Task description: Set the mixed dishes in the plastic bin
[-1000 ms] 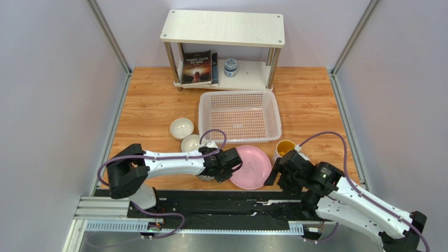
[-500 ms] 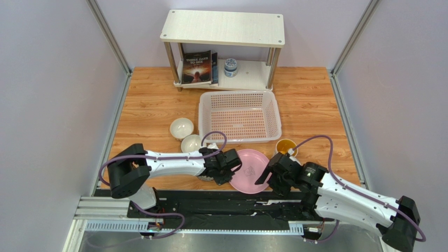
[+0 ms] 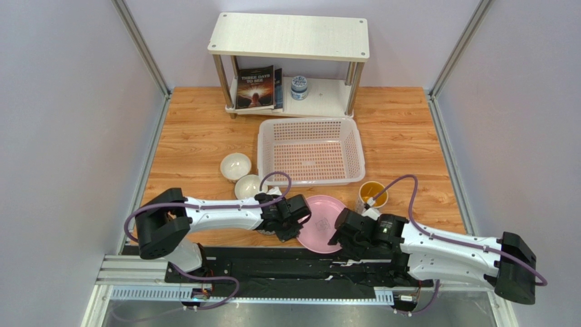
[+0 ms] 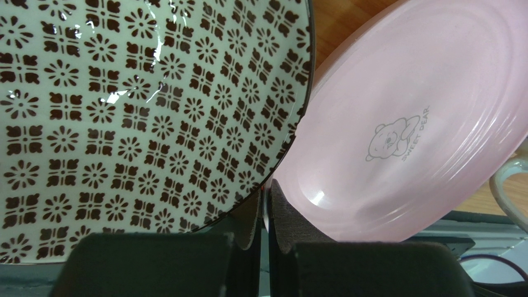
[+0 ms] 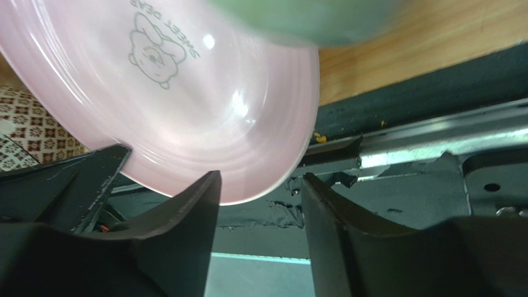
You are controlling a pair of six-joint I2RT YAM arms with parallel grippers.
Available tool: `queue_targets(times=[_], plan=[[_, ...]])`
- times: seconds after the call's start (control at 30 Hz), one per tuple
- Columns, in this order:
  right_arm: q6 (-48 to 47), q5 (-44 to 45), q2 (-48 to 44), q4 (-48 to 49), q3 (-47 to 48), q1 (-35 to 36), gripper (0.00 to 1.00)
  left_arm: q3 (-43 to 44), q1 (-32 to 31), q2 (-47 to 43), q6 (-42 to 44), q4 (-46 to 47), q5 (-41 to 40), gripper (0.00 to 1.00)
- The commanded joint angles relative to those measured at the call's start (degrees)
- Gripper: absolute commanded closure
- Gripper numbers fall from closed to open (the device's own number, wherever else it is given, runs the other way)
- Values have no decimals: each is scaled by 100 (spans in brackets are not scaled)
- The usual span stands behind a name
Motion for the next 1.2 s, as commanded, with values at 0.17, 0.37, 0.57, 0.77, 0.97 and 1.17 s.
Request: queue_targets(times=[0.17,0.37,0.57,0.77,0.97,1.17], plan=[[885,91,312,265,3,436,40,-139,9,-341,-53,49,-35,100],[508,267,523,-208,556,445,40,-148,0,-367,-61,128,-79,100],[86,188,567,-384,1003,479,41,-7,9,-191,26,155,-9,100],[339,65,805,-553,1278,857,40,-25,9,-235,9,146,-44,100],[1779,337,33,-280,435,1315,41,-68,9,-270,18,137,-35,100],[2404,715,-514,-359,-84,1306,43,-156,0,-279,0,242,26,100]])
